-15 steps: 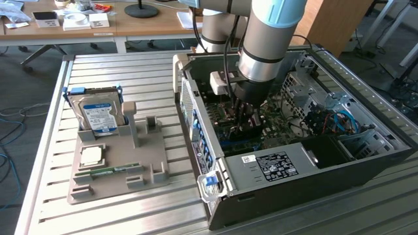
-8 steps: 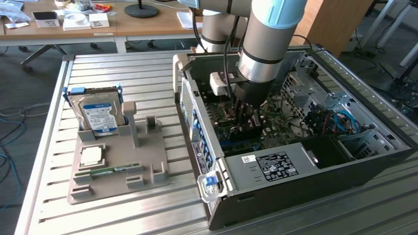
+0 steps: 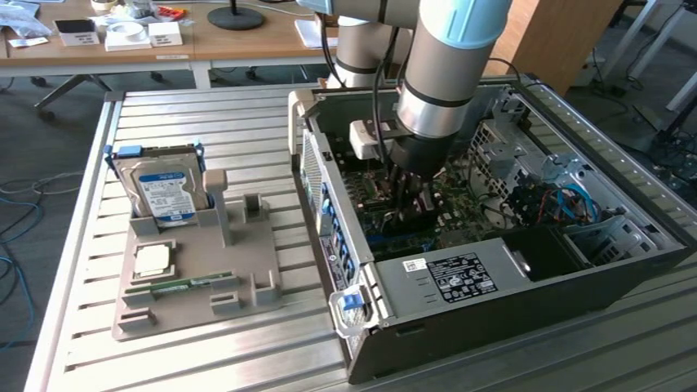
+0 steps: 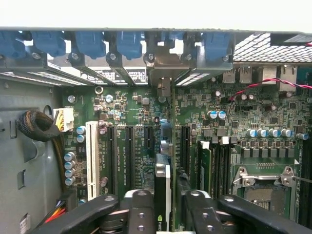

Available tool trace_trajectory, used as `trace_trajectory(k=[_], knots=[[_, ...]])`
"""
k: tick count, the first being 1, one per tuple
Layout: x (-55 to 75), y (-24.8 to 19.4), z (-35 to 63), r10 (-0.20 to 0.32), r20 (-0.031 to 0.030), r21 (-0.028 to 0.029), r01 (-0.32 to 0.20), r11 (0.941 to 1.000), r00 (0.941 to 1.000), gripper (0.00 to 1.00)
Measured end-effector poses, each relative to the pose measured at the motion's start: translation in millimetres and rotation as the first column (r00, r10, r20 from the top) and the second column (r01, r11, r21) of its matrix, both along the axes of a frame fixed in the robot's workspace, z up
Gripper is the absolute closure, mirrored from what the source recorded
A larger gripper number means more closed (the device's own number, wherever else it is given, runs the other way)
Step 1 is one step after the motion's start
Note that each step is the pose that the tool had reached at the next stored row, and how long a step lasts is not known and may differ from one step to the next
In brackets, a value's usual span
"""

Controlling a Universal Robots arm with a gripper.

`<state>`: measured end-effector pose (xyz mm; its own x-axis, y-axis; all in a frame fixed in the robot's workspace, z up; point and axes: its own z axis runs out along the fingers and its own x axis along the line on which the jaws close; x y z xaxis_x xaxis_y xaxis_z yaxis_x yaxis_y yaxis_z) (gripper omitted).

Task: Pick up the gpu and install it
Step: 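Insert the gpu into the slot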

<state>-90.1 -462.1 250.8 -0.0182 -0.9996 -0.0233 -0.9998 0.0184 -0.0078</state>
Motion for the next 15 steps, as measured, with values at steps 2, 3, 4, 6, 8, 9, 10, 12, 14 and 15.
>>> trace_trajectory(k=[2,3,4,6,8,9,10,12,14,15], knots=[[0.1,0.0,0.0,0.0,0.0001,-0.0002,0.0,1.0,1.0,0.61],[0.1,0.0,0.1,0.0,0.0,-0.0002,0.0,1.0,1.0,0.61],[0.2,0.0,0.1,0.0,0.0,-0.0002,0.0,1.0,1.0,0.54],[0.2,0.0,0.0,0.0,0.0001,-0.0002,0.0,1.0,1.0,0.54],[0.2,0.0,0.1,0.0,0.0,-0.0002,0.0,1.0,1.0,0.54],[0.2,0.0,0.1,0.0,0.0,-0.0002,0.0,1.0,1.0,0.54],[0.1,-0.1,0.5,0.0,-0.0001,-0.0004,0.0,1.0,1.0,0.54],[0.2,-0.1,2.4,0.0,0.0,-0.0003,0.0,1.0,1.0,0.54],[0.1,-0.1,5.9,0.0,0.0,-0.0003,0.0,1.0,1.0,0.54],[0.2,0.0,7.9,0.0,0.0001,-0.0002,0.0,1.0,1.0,0.54]])
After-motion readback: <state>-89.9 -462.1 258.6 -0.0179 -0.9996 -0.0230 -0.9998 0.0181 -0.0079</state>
